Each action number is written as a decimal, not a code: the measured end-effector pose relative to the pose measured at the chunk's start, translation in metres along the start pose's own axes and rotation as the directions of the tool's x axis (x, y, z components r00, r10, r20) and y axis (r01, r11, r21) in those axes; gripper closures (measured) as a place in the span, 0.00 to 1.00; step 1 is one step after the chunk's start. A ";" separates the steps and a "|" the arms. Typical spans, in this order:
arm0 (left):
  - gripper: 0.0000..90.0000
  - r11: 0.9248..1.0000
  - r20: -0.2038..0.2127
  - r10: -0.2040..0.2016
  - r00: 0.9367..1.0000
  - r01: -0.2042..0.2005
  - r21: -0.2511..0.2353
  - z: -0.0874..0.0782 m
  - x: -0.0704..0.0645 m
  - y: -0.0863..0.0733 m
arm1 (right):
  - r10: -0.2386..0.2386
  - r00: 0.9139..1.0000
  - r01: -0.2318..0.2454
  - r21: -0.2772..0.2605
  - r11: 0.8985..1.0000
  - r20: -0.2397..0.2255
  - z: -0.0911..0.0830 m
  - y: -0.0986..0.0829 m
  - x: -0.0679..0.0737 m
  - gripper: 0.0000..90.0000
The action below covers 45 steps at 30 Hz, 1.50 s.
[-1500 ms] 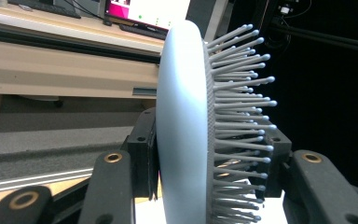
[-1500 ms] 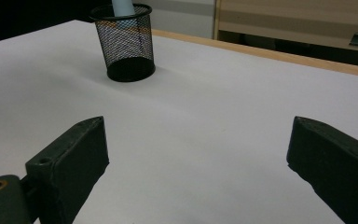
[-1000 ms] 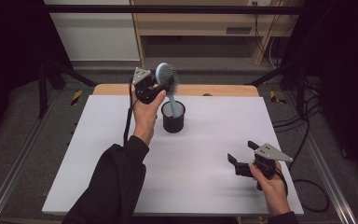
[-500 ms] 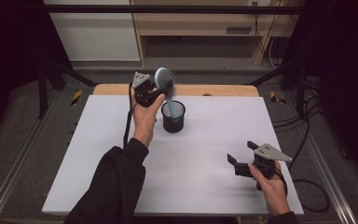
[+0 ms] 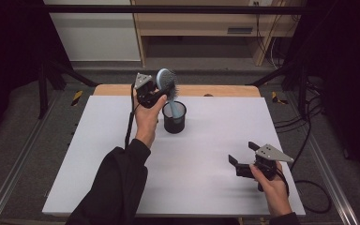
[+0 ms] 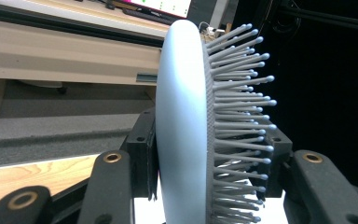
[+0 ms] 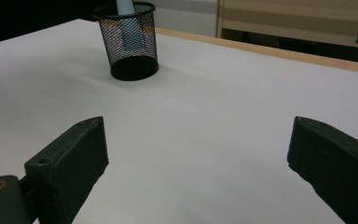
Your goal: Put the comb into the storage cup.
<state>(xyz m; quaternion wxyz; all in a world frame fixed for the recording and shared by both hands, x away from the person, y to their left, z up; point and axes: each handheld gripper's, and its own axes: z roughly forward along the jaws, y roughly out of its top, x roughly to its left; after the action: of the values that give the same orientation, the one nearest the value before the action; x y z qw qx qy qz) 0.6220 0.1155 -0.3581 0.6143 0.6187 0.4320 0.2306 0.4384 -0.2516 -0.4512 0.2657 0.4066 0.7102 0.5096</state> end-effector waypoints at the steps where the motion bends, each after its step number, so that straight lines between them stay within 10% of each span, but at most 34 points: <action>1: 0.57 1.000 0.001 0.002 1.000 -0.002 0.002 0.000 0.000 0.000 | 0.000 1.000 0.000 0.000 1.000 0.000 0.000 0.000 0.000 0.06; 45: 0.57 1.000 0.011 -0.024 1.000 0.024 0.008 0.004 -0.002 -0.009 | 0.006 1.000 -0.006 0.002 1.000 -0.014 0.000 0.000 0.001 0.06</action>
<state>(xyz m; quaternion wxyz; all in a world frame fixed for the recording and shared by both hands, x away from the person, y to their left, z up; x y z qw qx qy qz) 0.6219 0.1103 -0.3670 0.6171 0.6172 0.4367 0.2181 0.4380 -0.2502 -0.4510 0.2589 0.4054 0.7113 0.5124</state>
